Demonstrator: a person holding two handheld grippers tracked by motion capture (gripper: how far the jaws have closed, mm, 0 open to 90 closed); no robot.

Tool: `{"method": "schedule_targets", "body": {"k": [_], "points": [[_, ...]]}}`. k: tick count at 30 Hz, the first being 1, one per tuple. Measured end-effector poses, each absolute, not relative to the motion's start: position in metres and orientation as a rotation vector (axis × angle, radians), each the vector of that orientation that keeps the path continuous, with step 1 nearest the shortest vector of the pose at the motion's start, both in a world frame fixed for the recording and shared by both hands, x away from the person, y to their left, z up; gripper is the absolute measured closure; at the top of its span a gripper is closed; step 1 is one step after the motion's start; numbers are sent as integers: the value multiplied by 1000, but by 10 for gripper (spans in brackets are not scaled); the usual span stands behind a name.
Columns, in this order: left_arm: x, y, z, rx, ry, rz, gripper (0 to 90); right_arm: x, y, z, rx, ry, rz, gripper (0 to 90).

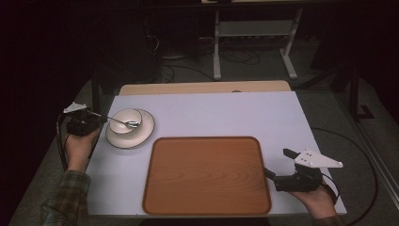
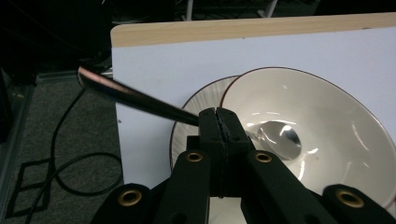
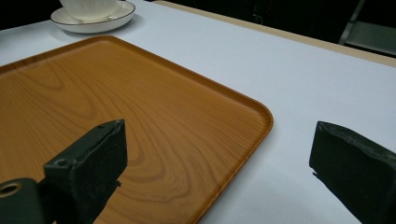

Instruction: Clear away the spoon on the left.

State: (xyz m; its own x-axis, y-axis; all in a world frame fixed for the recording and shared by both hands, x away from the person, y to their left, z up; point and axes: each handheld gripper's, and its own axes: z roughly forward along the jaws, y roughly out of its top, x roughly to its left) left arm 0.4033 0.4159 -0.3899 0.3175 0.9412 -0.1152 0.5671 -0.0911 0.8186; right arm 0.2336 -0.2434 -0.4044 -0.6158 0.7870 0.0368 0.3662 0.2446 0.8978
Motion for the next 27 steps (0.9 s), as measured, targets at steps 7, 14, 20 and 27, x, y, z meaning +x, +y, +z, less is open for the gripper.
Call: {"method": "schedule_targets", "body": {"k": [7,14,20,27], "points": [[415,415,-390,1770,1369,574,896,234,-244,-405,1054,2099,1336,36],[430,411,-391,1785,1383,579,896,234,-246,-406,1061,2100,1333,37],[438,408,-393,1770,1393,574,896,234,-247,-406,1061,2099,1333,37],[432,407,-390,1769,1387,573,873,234,-248,-406,1066,2098,1331,38]]}}
